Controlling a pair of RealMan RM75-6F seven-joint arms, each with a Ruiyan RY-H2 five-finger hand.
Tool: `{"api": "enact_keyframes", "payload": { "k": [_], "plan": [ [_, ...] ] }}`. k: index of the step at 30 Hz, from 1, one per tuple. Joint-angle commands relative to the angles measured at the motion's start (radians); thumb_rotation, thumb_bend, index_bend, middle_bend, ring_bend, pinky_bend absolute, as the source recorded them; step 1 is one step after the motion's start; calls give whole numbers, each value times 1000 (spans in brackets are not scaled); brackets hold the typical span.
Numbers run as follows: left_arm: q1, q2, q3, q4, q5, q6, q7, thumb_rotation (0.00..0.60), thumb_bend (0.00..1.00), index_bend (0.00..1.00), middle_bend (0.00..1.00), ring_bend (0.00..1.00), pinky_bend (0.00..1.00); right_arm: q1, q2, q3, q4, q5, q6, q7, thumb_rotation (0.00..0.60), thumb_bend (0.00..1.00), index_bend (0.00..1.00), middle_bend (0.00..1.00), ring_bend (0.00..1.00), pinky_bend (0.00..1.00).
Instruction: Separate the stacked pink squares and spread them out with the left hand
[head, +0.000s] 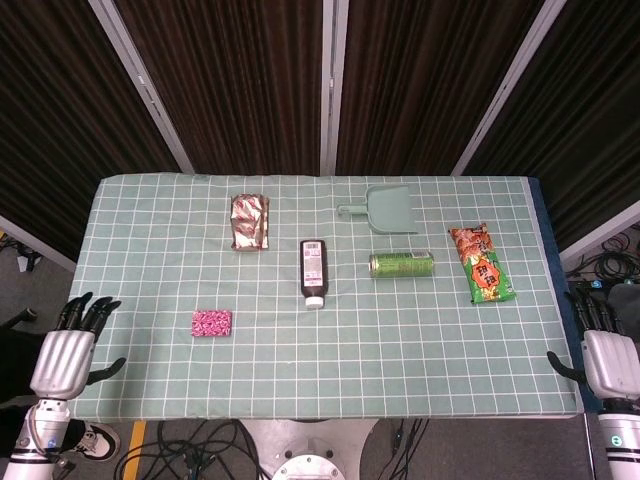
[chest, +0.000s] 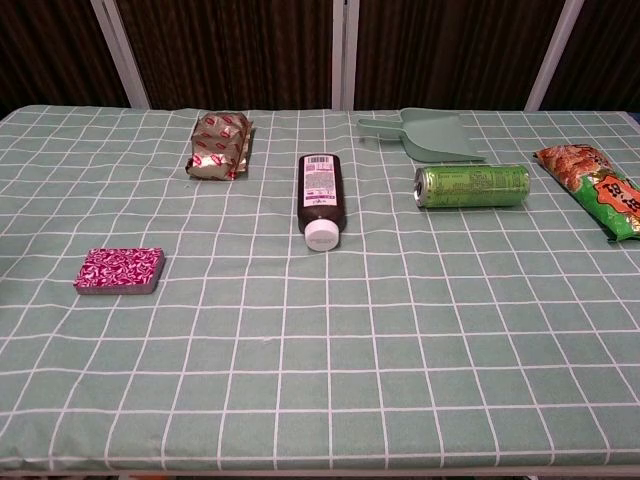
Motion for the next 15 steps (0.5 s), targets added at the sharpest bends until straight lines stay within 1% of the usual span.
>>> {"api": "enact_keyframes", "payload": {
  "k": [1, 6, 11, 15],
  "plan": [
    [0, 0, 1, 0, 0, -1, -1, 600, 136, 159, 137, 25, 93, 0, 0, 0, 1, 0, -1, 1, 600, 155, 0, 0, 0, 0],
    [-4, 3, 1, -7, -3, -10, -7, 600, 136, 159, 137, 26, 93, 1, -1, 0, 3, 2, -3, 1, 600, 155, 0, 0, 0, 0],
    [-30, 4, -8, -20, 4, -38, -10, 600, 137, 159, 137, 25, 93, 2, 0, 5, -3, -1, 6, -4, 600, 155, 0, 0, 0, 0],
    [-62, -19, -15, 0, 20, -74, -65, 600, 136, 159, 156, 25, 93, 0, 2, 4, -19, -3, 11, -14, 600, 155, 0, 0, 0, 0]
  ]
}}
